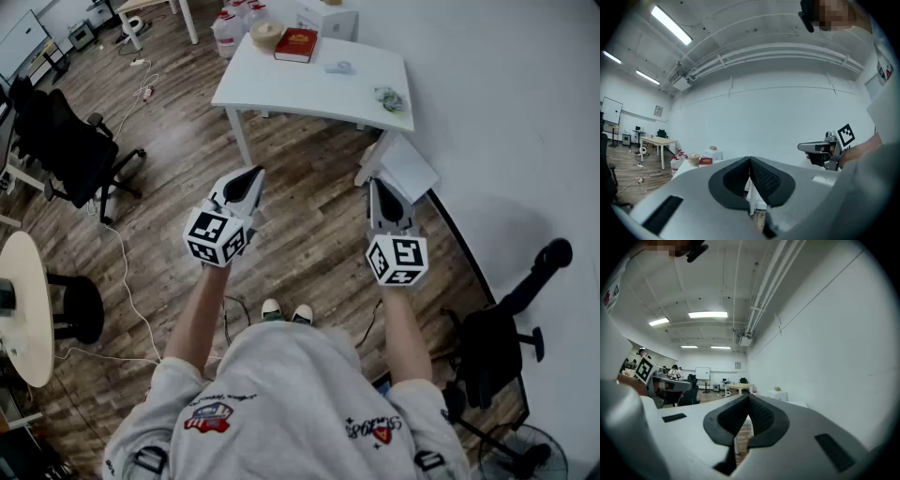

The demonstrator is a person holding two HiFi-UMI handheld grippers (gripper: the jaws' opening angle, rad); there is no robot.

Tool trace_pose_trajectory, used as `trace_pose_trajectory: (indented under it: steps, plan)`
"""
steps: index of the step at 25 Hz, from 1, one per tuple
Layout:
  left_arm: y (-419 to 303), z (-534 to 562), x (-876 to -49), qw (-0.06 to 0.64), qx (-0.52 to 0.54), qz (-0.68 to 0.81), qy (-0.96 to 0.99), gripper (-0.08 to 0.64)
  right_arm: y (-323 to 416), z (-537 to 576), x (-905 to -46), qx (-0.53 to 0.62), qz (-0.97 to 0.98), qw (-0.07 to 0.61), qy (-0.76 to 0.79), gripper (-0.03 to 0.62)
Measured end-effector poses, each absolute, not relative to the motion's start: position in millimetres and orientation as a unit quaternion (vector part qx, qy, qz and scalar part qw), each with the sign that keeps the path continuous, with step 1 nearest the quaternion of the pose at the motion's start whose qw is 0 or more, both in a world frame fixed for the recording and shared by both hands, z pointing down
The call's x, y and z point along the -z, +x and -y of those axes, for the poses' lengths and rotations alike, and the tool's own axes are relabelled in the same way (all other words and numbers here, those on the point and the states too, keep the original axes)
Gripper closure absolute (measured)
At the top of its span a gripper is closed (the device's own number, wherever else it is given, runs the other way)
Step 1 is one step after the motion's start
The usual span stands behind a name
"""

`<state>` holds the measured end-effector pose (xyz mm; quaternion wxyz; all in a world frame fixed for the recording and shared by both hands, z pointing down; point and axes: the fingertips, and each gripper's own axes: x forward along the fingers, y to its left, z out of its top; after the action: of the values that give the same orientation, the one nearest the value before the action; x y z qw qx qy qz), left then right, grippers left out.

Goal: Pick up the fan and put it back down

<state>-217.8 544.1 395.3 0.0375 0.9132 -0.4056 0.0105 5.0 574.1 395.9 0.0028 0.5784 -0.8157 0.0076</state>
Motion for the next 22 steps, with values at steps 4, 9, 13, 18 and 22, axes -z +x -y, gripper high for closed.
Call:
trace_pose_trajectory:
  steps: [4,9,13,18,22]
  plan:
    - [-218.7,-542.2,-390.9,0.032,-0.001,0.408,0.912,0.555,1.7,-571.0,-396.3,-0.004,0.818,0.003,0.575,0.594]
    - [-207.1,-537.9,-392.5,0.034,0.004,0.406,0.913,0.442,7.4,-572.5,-394.4,0.0,0.816,0.008,0.577,0.594]
    - [-191.8,-536.6,-394.8,0.043,0.005,0.393,0.918,0.265,16.1,-573.4,-395.5,0.0,0.818,0.009,0.575,0.594]
    - [-172.1,-540.5,-397.7,0.042,-0.002,0.381,0.924,0.245,31.4,-575.3,-397.1,-0.001,0.822,0.004,0.57,0.594]
    - [-165.8,-531.9,-401.0,0.048,0.004,0.383,0.922,0.245,40.2,-568.0,-404.4,-0.013,0.822,0.003,0.569,0.594]
